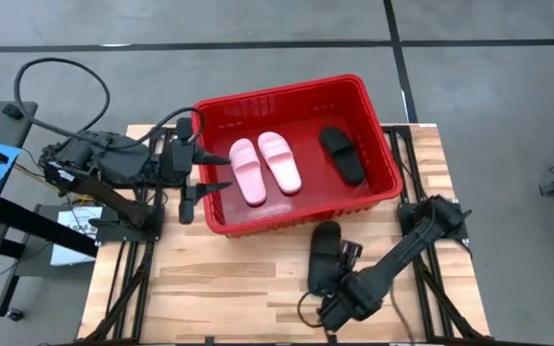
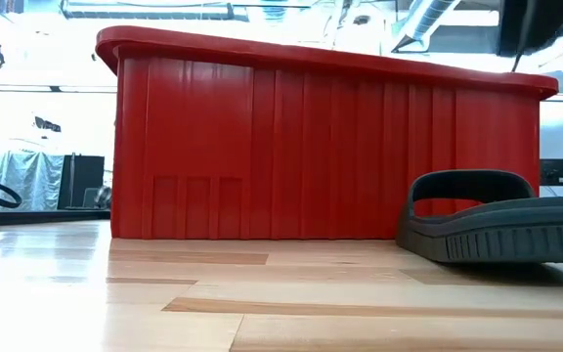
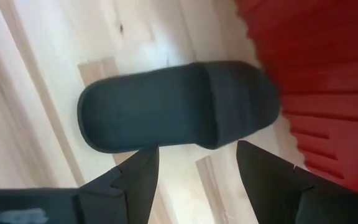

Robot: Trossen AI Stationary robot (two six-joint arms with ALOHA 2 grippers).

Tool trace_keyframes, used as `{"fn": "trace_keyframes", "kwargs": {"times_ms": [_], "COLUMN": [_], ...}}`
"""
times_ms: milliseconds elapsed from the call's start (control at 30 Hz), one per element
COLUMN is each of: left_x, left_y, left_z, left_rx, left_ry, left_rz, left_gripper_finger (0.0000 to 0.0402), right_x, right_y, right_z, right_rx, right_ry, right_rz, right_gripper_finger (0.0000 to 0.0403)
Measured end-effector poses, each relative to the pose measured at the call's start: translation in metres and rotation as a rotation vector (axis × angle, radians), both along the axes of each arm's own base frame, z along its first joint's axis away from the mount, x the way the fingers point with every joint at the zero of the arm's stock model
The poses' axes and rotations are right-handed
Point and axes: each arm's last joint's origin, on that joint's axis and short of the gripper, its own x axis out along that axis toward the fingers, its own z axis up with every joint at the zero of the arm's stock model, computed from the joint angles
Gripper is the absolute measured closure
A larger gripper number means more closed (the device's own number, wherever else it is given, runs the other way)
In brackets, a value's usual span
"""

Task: Pick and place slides into bin
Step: Put the black slipper in the red bin

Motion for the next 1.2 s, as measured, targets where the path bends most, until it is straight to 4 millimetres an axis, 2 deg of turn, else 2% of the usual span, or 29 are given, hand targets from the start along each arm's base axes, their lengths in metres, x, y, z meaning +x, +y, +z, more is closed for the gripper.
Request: {"fn": "trace_keyframes", "kwargs": {"times_ms": [200, 400, 567, 700, 867, 967, 1200], "left_x": [-0.002, -0.003, -0.004, -0.005, -0.009, -0.019, -0.06], "left_y": [-0.004, -0.004, -0.004, -0.004, -0.002, 0.002, 0.019], "left_z": [0.0, -0.001, -0.004, -0.004, -0.002, 0.003, 0.021], "left_rx": [0.001, 0.004, 0.005, 0.003, 0.006, 0.016, 0.043], "left_ry": [0.001, 0.013, 0.04, 0.048, 0.038, 0.012, -0.108], "left_rz": [-0.019, -0.026, -0.022, -0.02, -0.017, -0.009, 0.044], "left_gripper_finger": [0.0205, 0.0205, 0.0205, 0.0205, 0.0205, 0.0205, 0.0205], "right_x": [0.013, 0.021, 0.027, 0.03, 0.035, 0.035, 0.03], "right_y": [0.008, 0.007, -0.001, -0.01, -0.017, -0.018, -0.015], "right_z": [-0.039, -0.058, -0.056, -0.047, -0.047, -0.046, -0.046], "right_rx": [-0.055, -0.118, -0.163, -0.191, -0.203, -0.217, -0.232], "right_ry": [0.084, 0.105, 0.074, 0.042, 0.062, 0.055, 0.073], "right_rz": [-0.001, 0.004, 0.0, 0.005, 0.022, 0.023, 0.04], "right_gripper_finger": [0.0212, 0.0218, 0.0215, 0.0214, 0.0216, 0.0218, 0.0219]}}
